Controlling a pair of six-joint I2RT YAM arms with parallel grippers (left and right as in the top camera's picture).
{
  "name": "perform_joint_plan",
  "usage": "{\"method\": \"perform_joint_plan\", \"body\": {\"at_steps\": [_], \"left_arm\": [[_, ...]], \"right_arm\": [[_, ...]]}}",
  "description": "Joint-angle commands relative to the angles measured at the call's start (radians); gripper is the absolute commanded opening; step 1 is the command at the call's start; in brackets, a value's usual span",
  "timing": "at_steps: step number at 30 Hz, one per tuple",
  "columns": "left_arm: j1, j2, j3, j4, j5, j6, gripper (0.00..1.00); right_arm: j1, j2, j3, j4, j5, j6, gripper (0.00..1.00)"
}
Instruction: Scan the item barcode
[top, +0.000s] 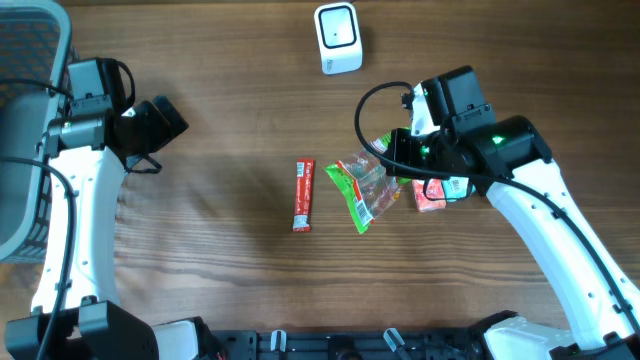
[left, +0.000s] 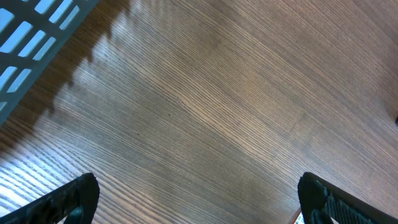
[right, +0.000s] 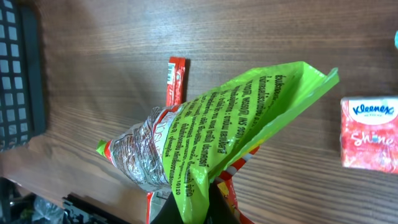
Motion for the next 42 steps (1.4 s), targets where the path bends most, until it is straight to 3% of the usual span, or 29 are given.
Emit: {"method": "perform_joint_plan", "body": {"at_steps": [1, 42], "left_arm": [[0.004, -0.005, 0.006, 0.002, 0.004, 0.008, 1.00], [0.004, -0.005, 0.006, 0.002, 0.004, 0.008, 1.00]], "right_arm": [[0.003, -0.002, 0.002, 0.021, 0.001, -0.021, 0.04], [0.004, -0.002, 0.003, 0.010, 0.002, -0.046, 0.04]]}}
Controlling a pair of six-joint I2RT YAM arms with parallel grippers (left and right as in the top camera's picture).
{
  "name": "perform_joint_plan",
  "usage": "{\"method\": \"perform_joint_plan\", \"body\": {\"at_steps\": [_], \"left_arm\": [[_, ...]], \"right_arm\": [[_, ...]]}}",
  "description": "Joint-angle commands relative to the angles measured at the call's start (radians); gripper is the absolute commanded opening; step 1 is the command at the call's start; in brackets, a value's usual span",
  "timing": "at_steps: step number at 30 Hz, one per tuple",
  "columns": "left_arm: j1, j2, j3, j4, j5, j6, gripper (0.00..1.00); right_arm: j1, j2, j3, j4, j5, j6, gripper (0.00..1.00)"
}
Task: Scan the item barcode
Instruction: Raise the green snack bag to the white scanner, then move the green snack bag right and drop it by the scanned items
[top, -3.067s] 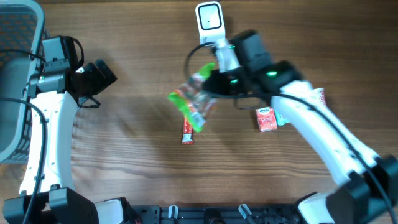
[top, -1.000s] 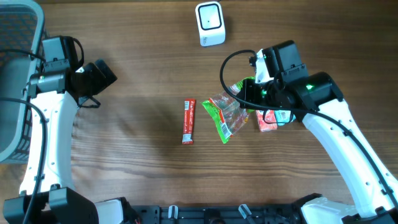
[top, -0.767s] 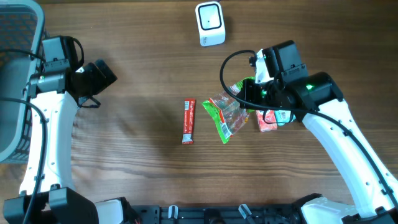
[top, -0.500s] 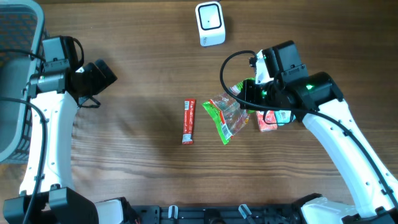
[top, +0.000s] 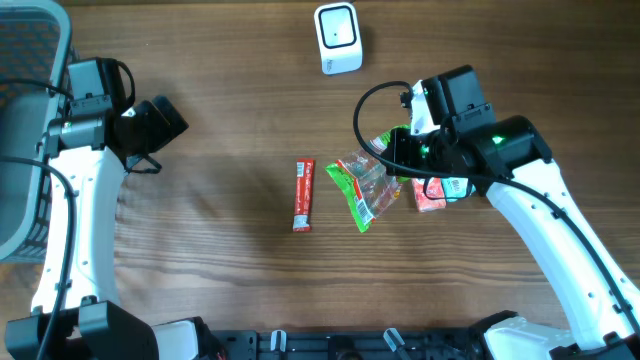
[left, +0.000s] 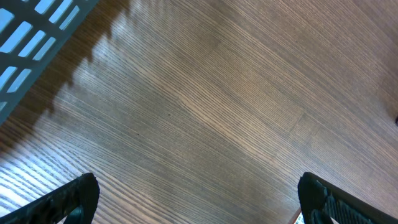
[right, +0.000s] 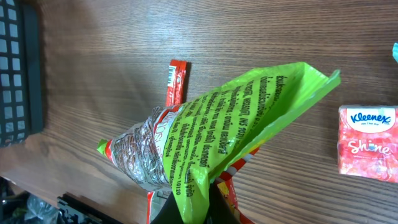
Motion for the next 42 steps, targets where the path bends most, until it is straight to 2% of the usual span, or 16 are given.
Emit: {"method": "perform_joint_plan", "body": {"at_steps": [1, 7, 10, 14, 16, 18, 21, 24, 29, 30, 31, 34, 36, 42], "left_arm": [[0.004, -0.005, 0.006, 0.002, 0.004, 0.008, 1.00], [0.004, -0.005, 0.006, 0.002, 0.004, 0.008, 1.00], [0.004, -0.005, 0.006, 0.002, 0.004, 0.008, 1.00], [0.004, -0.005, 0.006, 0.002, 0.004, 0.008, 1.00], [0.005, -0.005, 0.006, 0.002, 0.004, 0.008, 1.00], [0.004, -0.005, 0.006, 0.002, 0.004, 0.008, 1.00], [0.004, -0.005, 0.006, 0.002, 0.004, 0.008, 1.00], [0.004, -0.005, 0.006, 0.002, 0.004, 0.008, 1.00], [0.004, -0.005, 0.006, 0.002, 0.004, 0.008, 1.00], [0.005, -0.005, 0.006, 0.002, 0.004, 0.008, 1.00], [0.004, -0.005, 0.006, 0.002, 0.004, 0.008, 1.00], [0.004, -0.005, 0.006, 0.002, 0.004, 0.008, 1.00], [0.004, -0.005, 0.006, 0.002, 0.004, 0.008, 1.00], [0.004, -0.005, 0.006, 0.002, 0.004, 0.008, 1.00]], "right_arm": [[0.004, -0.002, 0.003, 0.003, -0.001, -0.023, 0.04], [0.004, -0.002, 0.021, 0.021, -0.002, -0.071, 0.04], [-0.021, 0.006, 0.148, 0.002, 0.007, -0.095, 0.04], [-0.028, 0.185, 0.569, -0.217, 0.159, -0.162, 0.04], [-0.028, 0.304, 0.765, -0.255, 0.237, -0.188, 0.04], [-0.016, 0.400, 0.890, -0.212, 0.319, -0.241, 0.04], [0.019, 0.468, 0.908, -0.059, 0.464, -0.307, 0.04], [0.094, 0.563, 0.908, 0.170, 0.754, -0.456, 0.05], [0.218, 0.797, 0.907, 0.602, 1.218, -0.868, 0.05], [0.227, 0.834, 0.907, 0.692, 1.278, -0.957, 0.05], [0.235, 0.895, 0.907, 0.854, 1.350, -1.108, 0.05], [0.237, 1.030, 0.907, 1.182, 1.417, -1.364, 0.04], [0.235, 1.105, 0.907, 1.323, 1.432, -1.429, 0.04], [0.234, 1.125, 0.907, 1.387, 1.477, -1.431, 0.04]]}}
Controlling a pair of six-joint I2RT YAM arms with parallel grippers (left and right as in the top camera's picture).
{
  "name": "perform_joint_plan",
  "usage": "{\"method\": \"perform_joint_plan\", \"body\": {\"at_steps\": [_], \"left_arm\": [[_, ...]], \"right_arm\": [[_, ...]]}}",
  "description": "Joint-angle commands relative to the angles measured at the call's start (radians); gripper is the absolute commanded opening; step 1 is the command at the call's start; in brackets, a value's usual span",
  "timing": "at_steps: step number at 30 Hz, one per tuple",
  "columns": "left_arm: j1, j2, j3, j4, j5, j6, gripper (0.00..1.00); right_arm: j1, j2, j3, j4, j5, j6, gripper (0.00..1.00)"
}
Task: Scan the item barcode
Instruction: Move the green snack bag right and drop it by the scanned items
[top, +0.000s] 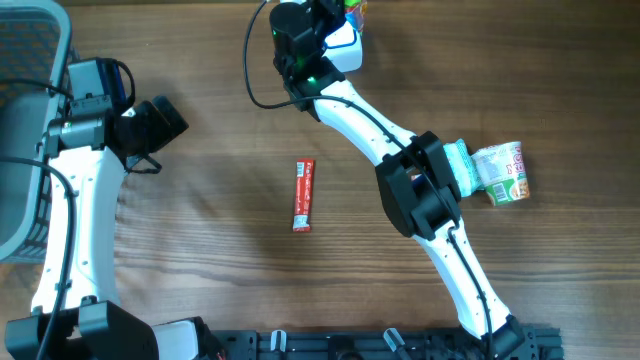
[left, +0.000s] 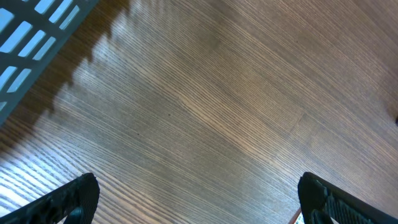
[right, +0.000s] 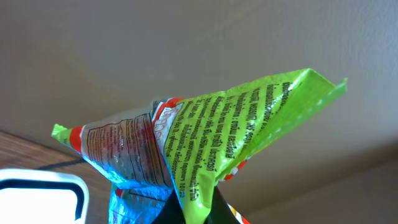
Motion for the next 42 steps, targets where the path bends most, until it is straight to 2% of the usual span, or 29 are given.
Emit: {"method": "perform_joint_plan", "body": {"at_steps": [1, 4, 6, 8, 10, 13, 14, 16, 19, 21, 23, 27, 32, 35, 38, 39, 40, 41, 42], "left_arm": [[0.005, -0.005, 0.006, 0.002, 0.004, 0.008, 1.00], [0.005, -0.005, 0.006, 0.002, 0.004, 0.008, 1.00], [0.005, -0.005, 0.006, 0.002, 0.004, 0.008, 1.00], [0.004, -0.005, 0.006, 0.002, 0.004, 0.008, 1.00], [0.004, -0.005, 0.006, 0.002, 0.004, 0.008, 1.00], [0.004, -0.005, 0.006, 0.002, 0.004, 0.008, 1.00], [0.004, -0.005, 0.006, 0.002, 0.004, 0.008, 1.00], [0.004, -0.005, 0.006, 0.002, 0.004, 0.008, 1.00], [0.005, -0.005, 0.006, 0.002, 0.004, 0.008, 1.00], [0.004, -0.005, 0.006, 0.002, 0.004, 0.008, 1.00], [0.004, -0.005, 0.006, 0.002, 0.004, 0.008, 1.00], [0.004, -0.005, 0.006, 0.002, 0.004, 0.008, 1.00], [0.004, -0.005, 0.006, 0.002, 0.004, 0.008, 1.00], [0.005, -0.005, 0.006, 0.002, 0.004, 0.008, 1.00], [0.004, -0.005, 0.006, 0.002, 0.004, 0.008, 1.00], [0.004, -0.005, 0.006, 0.002, 0.004, 0.008, 1.00], [0.004, -0.005, 0.006, 0.002, 0.004, 0.008, 1.00], [0.004, -0.005, 0.006, 0.002, 0.004, 0.008, 1.00], [0.004, -0.005, 0.006, 0.002, 0.004, 0.008, 1.00]], "right_arm": [[-0.002, -0.034, 0.024, 0.069, 0.109, -0.038, 0.04], [0.001, -0.121, 0.024, 0.066, 0.142, -0.026, 0.04], [0.005, -0.241, 0.024, -0.011, 0.148, 0.021, 0.04], [0.012, -0.340, 0.024, -0.182, 0.136, 0.124, 0.04], [0.022, -0.444, 0.024, -0.462, 0.082, 0.289, 0.04], [0.021, -0.612, 0.024, -1.031, -0.162, 0.684, 0.04], [0.013, -0.647, 0.024, -1.146, -0.257, 0.772, 0.04], [-0.029, -0.730, 0.024, -1.381, -0.575, 0.940, 0.04], [-0.116, -0.773, 0.024, -1.606, -0.995, 1.019, 0.04], [-0.176, -0.762, 0.016, -1.744, -1.128, 1.025, 0.04], [-0.230, -0.750, -0.042, -1.835, -1.155, 1.033, 0.04], [-0.288, -0.744, -0.272, -1.808, -1.181, 1.055, 0.04], [-0.333, -0.744, -0.618, -1.591, -1.160, 1.115, 0.04], [-0.348, -0.744, -0.760, -1.465, -1.145, 1.114, 0.04], [-0.352, -0.743, -0.833, -1.420, -0.964, 1.192, 0.04], [-0.352, -0.743, -0.834, -1.429, -0.920, 1.200, 0.08], [-0.352, -0.743, -0.834, -1.438, -0.896, 1.199, 0.36], [-0.352, -0.744, -0.833, -1.447, -0.894, 1.193, 0.70], [-0.352, -0.745, -0.833, -1.454, -0.894, 1.191, 0.79]]}}
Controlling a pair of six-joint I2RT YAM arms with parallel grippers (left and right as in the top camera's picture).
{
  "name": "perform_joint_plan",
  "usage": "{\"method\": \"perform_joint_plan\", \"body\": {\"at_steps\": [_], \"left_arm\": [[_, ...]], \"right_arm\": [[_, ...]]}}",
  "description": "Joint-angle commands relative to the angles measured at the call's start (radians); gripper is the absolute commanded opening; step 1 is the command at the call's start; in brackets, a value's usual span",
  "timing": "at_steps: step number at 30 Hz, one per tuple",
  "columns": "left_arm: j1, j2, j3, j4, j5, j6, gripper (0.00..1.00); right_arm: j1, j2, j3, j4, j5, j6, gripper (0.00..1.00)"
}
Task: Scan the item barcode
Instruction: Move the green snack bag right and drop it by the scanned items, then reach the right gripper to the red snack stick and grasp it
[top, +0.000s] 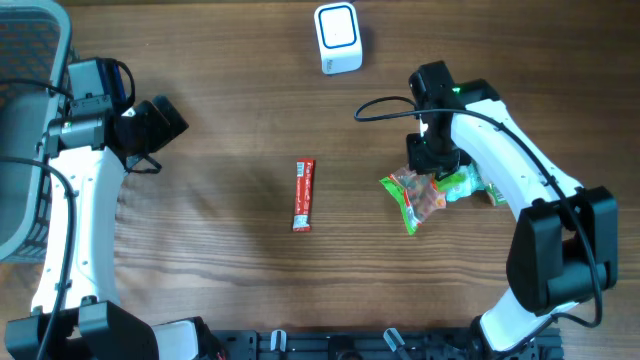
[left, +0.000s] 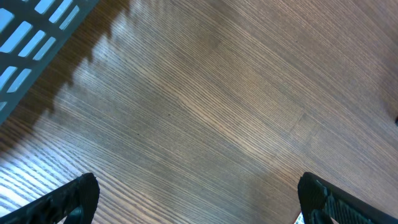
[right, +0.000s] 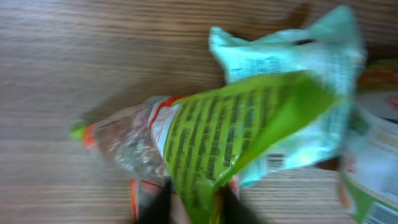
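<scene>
The green and clear snack bag (top: 412, 198) lies on the table right of centre, its printed green side filling the blurred right wrist view (right: 224, 137). My right gripper (top: 432, 165) (right: 198, 198) is at the bag's upper edge. Its fingers stand a little apart, with the bag's edge between them. The white scanner (top: 338, 38) stands at the back centre, far from the bag. My left gripper (top: 150, 125) (left: 199, 208) hangs open over bare wood at the left, holding nothing.
A red stick packet (top: 304, 195) lies at the table's centre. A teal packet (right: 298, 74) and a green-and-white cup (top: 490, 188) (right: 373, 149) lie just right of the bag. A grey basket (top: 25, 60) (left: 31, 37) stands at the far left.
The right gripper with the bag was up at the scanner at the back. Now it is low at the right beside the teal packet and cup, fingers parted and the bag on the table.
My right gripper first held the green bag pinched over the table right of centre, near a red Kleenex pack, at two moments. Then the bag was held up by the scanner. Now it lies at the right by the cup. The left arm stayed still.
</scene>
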Motion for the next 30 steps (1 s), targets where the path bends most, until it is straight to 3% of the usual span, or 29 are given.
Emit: {"method": "perform_joint_plan", "body": {"at_steps": [1, 3, 7, 12, 16, 23, 30], "left_arm": [[0.004, -0.005, 0.006, 0.002, 0.004, 0.008, 1.00], [0.004, -0.005, 0.006, 0.002, 0.004, 0.008, 1.00], [0.004, -0.005, 0.006, 0.002, 0.004, 0.008, 1.00], [0.004, -0.005, 0.006, 0.002, 0.004, 0.008, 1.00], [0.005, -0.005, 0.006, 0.002, 0.004, 0.008, 1.00], [0.004, -0.005, 0.006, 0.002, 0.004, 0.008, 1.00], [0.004, -0.005, 0.006, 0.002, 0.004, 0.008, 1.00]], "right_arm": [[-0.006, -0.004, 0.003, -0.019, 0.085, 0.026, 0.85], [-0.006, -0.004, 0.034, -0.040, 0.085, 0.026, 0.92], [-0.003, -0.014, 0.234, -0.170, 0.067, 0.031, 0.94], [0.004, -0.021, 0.383, -0.222, -0.351, 0.027, 0.87], [0.093, -0.020, 0.348, -0.132, -0.397, 0.045, 0.87], [0.328, -0.019, 0.198, 0.083, -0.272, 0.319, 0.87], [0.508, -0.019, -0.075, 0.364, -0.139, 0.479, 0.76]]}}
